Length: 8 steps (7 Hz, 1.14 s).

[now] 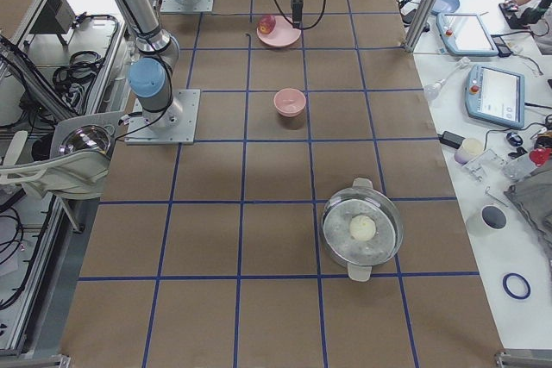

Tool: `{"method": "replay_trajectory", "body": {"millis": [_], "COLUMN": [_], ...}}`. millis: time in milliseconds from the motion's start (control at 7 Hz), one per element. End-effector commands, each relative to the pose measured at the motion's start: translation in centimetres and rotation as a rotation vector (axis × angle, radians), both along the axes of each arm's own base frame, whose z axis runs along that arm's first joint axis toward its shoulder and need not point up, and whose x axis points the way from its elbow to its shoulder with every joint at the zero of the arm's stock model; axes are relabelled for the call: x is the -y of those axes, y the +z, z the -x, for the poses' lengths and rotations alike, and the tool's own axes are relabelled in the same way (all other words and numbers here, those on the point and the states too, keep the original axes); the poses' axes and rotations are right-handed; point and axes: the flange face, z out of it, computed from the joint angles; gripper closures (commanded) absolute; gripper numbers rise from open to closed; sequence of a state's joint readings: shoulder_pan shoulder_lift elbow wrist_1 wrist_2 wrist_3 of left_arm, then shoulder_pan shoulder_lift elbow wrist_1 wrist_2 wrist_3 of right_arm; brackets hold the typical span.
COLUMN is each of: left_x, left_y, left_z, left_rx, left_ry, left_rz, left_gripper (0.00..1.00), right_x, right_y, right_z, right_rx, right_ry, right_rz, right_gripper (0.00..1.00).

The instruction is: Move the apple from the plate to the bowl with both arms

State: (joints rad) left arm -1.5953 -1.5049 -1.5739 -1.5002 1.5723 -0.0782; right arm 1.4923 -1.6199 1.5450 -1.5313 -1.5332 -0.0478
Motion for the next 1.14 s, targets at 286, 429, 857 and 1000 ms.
{"method": "replay_trajectory", "body": {"millis": [286,429,857,1000], "left_x": [-0.1,-0.1,0.5,0.4], "left_y": [0.3,0.7,-0.2,-0.4], "left_z": [0.0,-0.1,0.0,0.2], "left_rx": [0.003,0.003,0.005,0.005], "left_ry": [0.0,0.002,-0.002,-0.004], "left_rz": [0.008,0.014,-0.021,-0.032], "left_gripper": [0.0,0.0,0.0,0.0], "right_x": [0.1,0.1,0.1,0.0], "right_y": [0.2,0.1,0.2,0.4], "right_z": [0.1,0.1,0.1,0.0], "right_rx": [-0.005,-0.004,-0.003,0.004], "right_ry": [-0.002,-0.002,-0.002,0.0], "right_rz": [0.009,0.007,0.007,0.013], "right_gripper": [0.0,0.0,0.0,0.0]}}
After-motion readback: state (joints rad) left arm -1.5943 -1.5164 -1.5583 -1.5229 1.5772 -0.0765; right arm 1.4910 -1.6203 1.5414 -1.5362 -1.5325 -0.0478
